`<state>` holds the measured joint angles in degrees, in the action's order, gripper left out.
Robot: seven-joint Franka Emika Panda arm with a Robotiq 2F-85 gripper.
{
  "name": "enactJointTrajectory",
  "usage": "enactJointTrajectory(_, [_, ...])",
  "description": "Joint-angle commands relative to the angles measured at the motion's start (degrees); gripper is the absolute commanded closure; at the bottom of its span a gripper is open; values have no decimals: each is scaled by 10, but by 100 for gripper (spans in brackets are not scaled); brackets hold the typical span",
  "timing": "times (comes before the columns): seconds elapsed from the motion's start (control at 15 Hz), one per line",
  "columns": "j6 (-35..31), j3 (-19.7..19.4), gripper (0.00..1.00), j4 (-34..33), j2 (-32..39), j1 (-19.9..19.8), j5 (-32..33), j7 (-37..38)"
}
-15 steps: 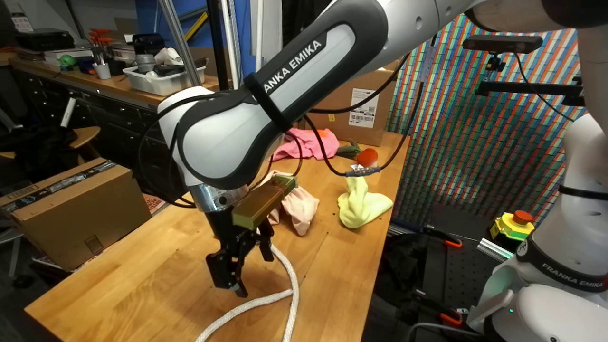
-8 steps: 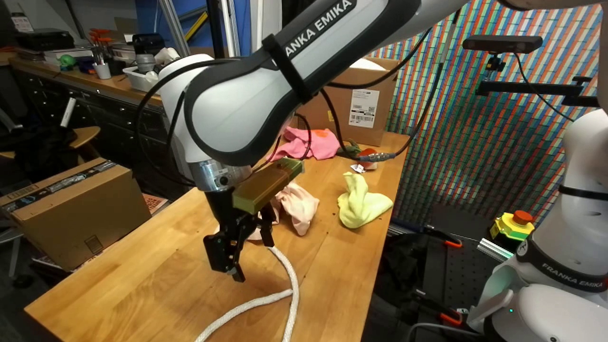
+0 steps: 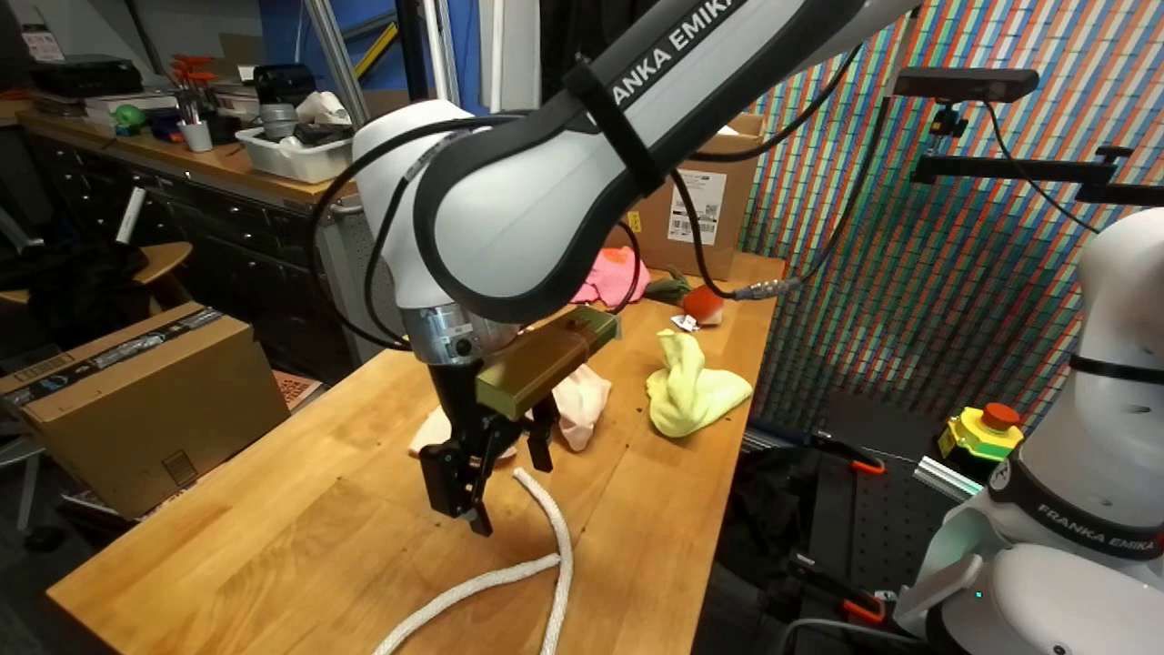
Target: Separate the objects on the table.
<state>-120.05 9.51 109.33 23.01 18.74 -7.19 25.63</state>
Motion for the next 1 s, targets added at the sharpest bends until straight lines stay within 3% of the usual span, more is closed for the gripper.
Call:
enactJointTrajectory(0.0, [-64,-5,0,61,-36,6,-4,54])
enactJointTrajectory(0.47, [-183,-25,0,133,-50,19,47,137])
enactJointTrajectory(0.93, [-216,-35,0,178,-75,15,92,194])
